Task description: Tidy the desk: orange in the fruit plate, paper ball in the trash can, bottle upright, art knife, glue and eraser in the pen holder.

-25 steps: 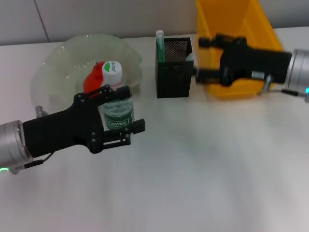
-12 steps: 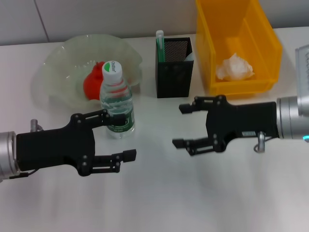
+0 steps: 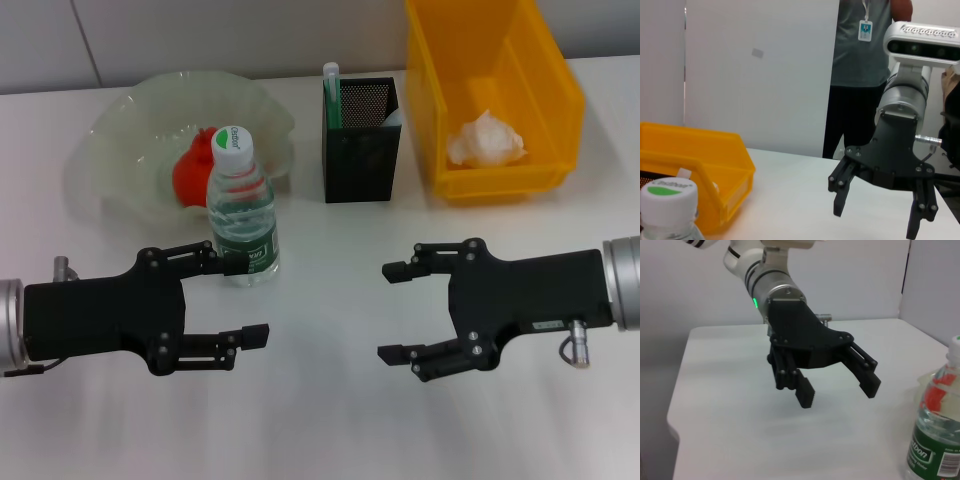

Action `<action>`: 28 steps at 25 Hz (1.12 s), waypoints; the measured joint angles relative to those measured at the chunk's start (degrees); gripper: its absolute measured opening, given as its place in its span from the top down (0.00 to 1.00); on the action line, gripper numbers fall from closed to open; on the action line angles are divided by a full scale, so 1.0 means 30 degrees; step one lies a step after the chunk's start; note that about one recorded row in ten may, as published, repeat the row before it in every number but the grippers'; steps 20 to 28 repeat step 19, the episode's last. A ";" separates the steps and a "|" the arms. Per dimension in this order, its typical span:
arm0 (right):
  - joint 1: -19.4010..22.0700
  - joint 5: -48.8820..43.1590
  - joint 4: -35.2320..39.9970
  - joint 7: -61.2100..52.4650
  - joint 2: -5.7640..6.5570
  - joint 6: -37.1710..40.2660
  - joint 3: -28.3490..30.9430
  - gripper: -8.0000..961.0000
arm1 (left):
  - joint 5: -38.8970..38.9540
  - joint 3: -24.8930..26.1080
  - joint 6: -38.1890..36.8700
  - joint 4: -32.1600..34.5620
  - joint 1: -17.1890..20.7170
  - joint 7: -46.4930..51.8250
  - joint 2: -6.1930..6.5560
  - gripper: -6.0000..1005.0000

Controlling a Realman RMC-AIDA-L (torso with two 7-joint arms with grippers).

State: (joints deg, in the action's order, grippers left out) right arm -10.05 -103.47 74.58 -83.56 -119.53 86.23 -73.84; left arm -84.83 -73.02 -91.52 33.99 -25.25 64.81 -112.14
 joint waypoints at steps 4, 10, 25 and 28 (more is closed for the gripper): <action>0.0262 0.0006 0.0578 0.0019 -0.0001 0.0232 0.0042 0.14 | -0.0273 0.0053 0.0000 0.0031 -0.0077 0.0170 -0.0038 0.19; 0.0283 0.0010 0.0639 0.0027 -0.0001 0.0278 -0.0050 0.14 | -0.0377 0.0052 0.0020 0.0060 -0.0095 0.0186 -0.0090 0.19; 0.0185 0.0010 0.0508 0.0040 0.0000 0.0181 -0.0195 0.14 | -0.0406 0.0254 0.0017 0.0115 0.0022 0.0190 -0.0091 0.19; 0.0185 0.0010 0.0508 0.0040 0.0000 0.0181 -0.0195 0.14 | -0.0406 0.0254 0.0017 0.0115 0.0022 0.0190 -0.0091 0.19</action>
